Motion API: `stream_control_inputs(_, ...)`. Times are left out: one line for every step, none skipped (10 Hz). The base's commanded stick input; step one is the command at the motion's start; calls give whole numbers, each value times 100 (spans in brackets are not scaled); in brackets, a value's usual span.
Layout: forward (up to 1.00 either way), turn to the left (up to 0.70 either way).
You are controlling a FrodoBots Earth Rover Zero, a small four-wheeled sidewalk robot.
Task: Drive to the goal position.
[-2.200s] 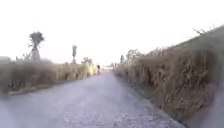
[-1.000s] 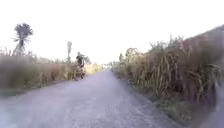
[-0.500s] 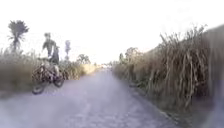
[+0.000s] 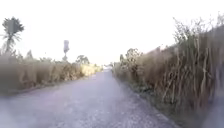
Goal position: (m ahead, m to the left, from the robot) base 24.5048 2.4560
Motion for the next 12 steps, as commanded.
stream_control_inputs(100, 0)
stream_control_inputs(100, 0)
stream_control_inputs(100, 0)
stream_control_inputs(100, 0)
stream_control_inputs(100, 0)
stream_control_inputs(100, 0)
stream_control_inputs(100, 0)
stream_control_inputs(100, 0)
stream_control_inputs(100, 0)
stream_control_inputs(100, 0)
stream_control_inputs(100, 0)
stream_control_inputs(100, 0)
